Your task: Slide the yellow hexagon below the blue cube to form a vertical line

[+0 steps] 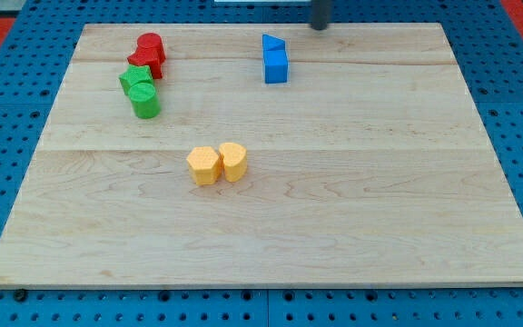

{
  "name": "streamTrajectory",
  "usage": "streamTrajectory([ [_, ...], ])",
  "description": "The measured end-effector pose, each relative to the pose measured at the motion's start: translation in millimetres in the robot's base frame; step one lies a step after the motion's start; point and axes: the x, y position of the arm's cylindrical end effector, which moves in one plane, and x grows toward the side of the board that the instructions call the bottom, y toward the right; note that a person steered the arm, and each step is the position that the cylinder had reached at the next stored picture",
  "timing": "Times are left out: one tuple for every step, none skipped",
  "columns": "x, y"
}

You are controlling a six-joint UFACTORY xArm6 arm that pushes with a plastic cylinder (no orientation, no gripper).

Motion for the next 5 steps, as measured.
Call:
streamTrajectory([
  [41.3, 71.7],
  [108.5, 98.5],
  [181.2, 91.4],
  [243.9, 41.1],
  [297.1, -33.4],
])
